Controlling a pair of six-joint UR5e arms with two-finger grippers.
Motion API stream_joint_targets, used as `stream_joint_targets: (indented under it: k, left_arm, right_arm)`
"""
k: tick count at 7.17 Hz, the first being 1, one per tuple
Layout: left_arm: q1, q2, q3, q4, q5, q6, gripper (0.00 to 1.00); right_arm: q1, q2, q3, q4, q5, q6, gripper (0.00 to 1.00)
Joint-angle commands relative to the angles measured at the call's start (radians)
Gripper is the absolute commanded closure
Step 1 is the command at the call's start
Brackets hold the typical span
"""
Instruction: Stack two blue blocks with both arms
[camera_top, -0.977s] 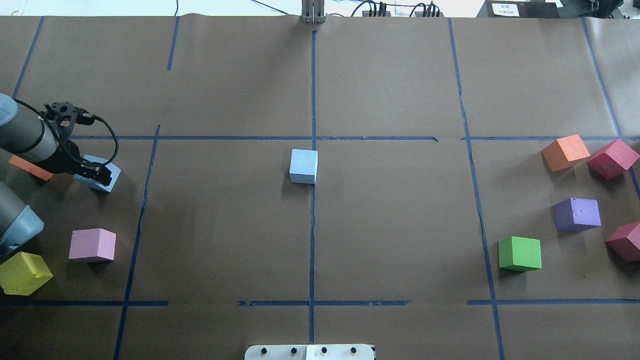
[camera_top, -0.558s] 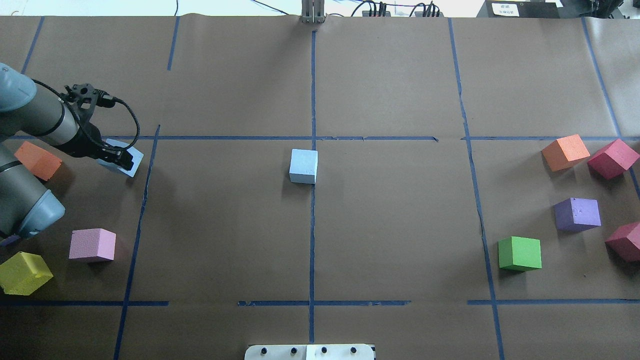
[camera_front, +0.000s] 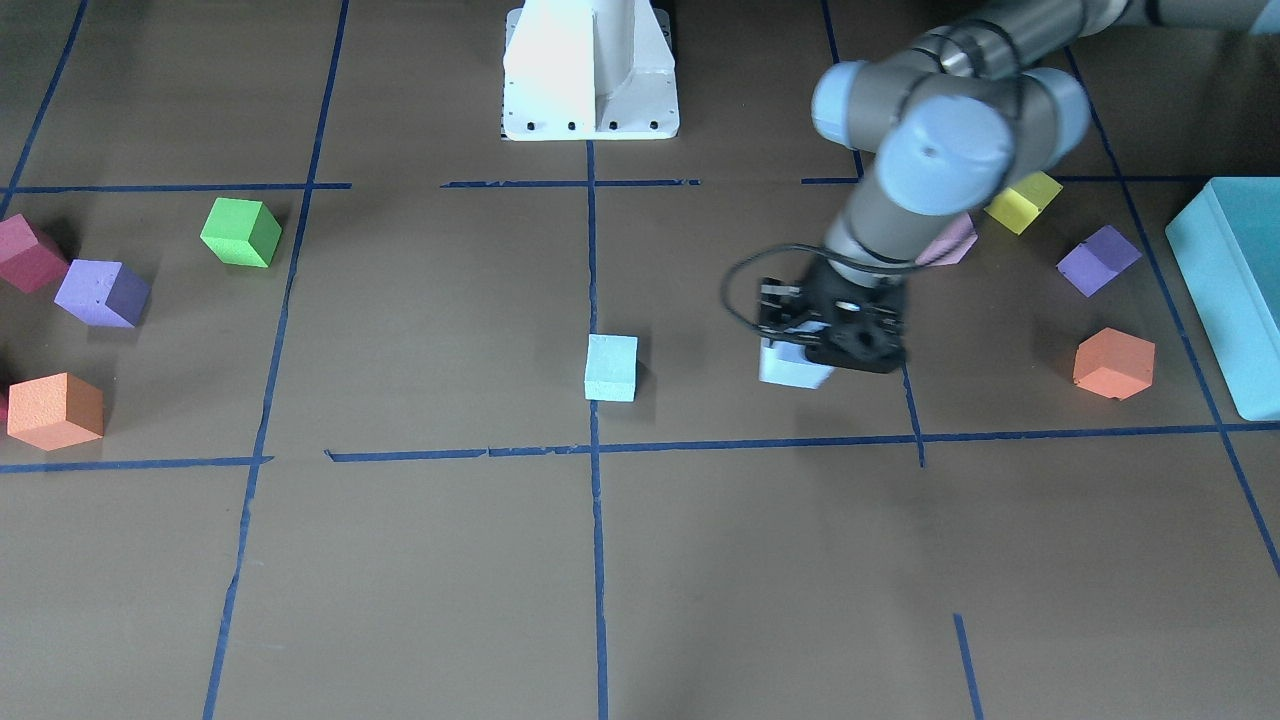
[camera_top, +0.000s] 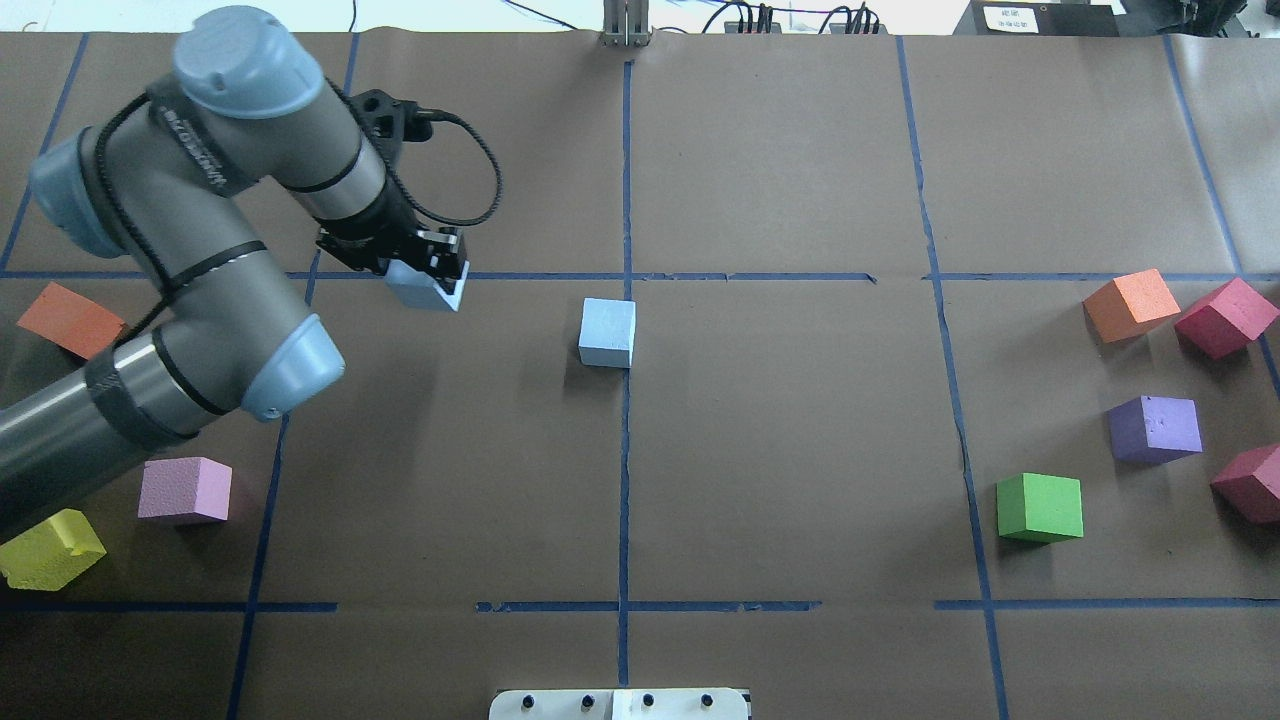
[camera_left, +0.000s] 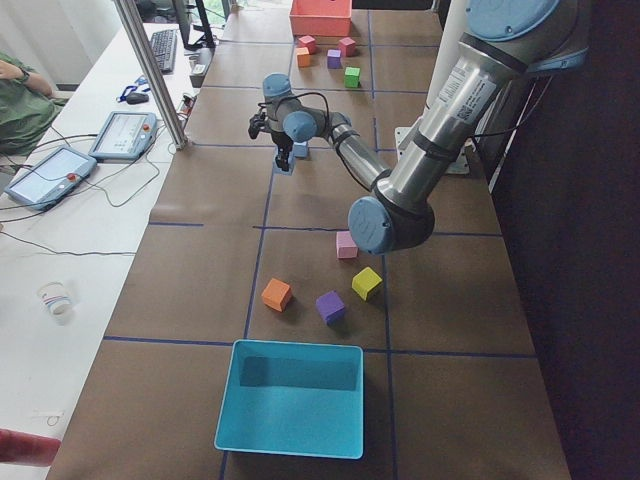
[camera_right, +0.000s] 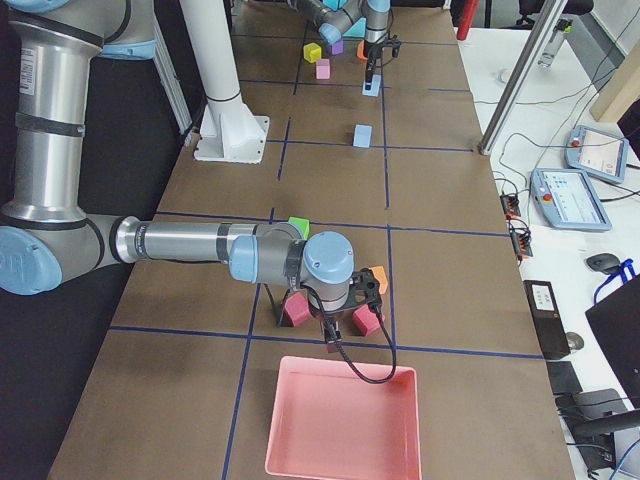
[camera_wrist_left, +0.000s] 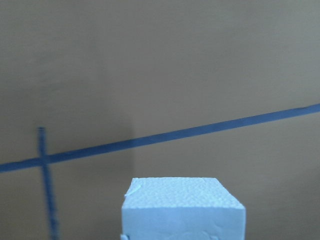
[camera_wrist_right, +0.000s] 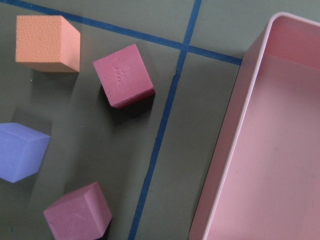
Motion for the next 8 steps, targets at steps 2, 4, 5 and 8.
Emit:
stream_joint_targets:
  k: [2, 4, 5, 8]
  left_arm:
    - [0.130, -0.234, 0.175, 0.009, 0.117, -0.137, 0.41]
    - [0.176, -0.248, 0.208, 0.009, 0.160, -0.136, 0.40]
    - [0.178, -0.255, 0.210, 0.007, 0.161, -0.135, 0.39]
    - [0.175, -0.261, 0.228, 0.010, 0.162, -0.128, 0.39]
  right_arm:
    - [0.000, 0.000, -0.001, 0.000, 0.001, 0.003, 0.00]
    - [0.000, 0.000, -0.001, 0.000, 0.001, 0.003, 0.00]
    - [0.000, 0.001, -0.001, 0.000, 0.003, 0.003, 0.00]
    - [0.000, 0.003, -0.001, 0.000, 0.003, 0.003, 0.00]
